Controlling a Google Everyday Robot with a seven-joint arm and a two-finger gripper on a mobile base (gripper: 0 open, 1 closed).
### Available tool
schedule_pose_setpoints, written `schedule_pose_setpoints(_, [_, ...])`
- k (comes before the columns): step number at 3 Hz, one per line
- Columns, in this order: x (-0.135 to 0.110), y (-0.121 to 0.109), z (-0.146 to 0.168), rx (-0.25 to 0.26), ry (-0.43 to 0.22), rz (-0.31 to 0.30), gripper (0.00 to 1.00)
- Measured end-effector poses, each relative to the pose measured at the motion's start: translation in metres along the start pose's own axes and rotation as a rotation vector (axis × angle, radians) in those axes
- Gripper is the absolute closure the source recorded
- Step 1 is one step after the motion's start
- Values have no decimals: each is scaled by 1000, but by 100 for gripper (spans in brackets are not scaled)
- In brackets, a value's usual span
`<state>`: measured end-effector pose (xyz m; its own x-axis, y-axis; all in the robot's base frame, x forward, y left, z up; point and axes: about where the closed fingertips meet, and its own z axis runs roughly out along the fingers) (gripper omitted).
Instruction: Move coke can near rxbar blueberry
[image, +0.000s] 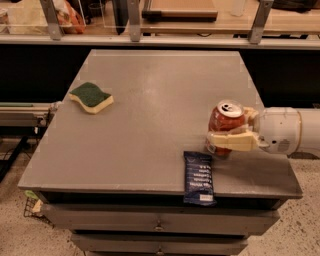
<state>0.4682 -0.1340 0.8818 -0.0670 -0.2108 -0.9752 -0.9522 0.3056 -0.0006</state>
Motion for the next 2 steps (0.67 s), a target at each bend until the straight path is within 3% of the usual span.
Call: schedule_pose_setpoints(2, [10,-7,12,-1,36,10,36])
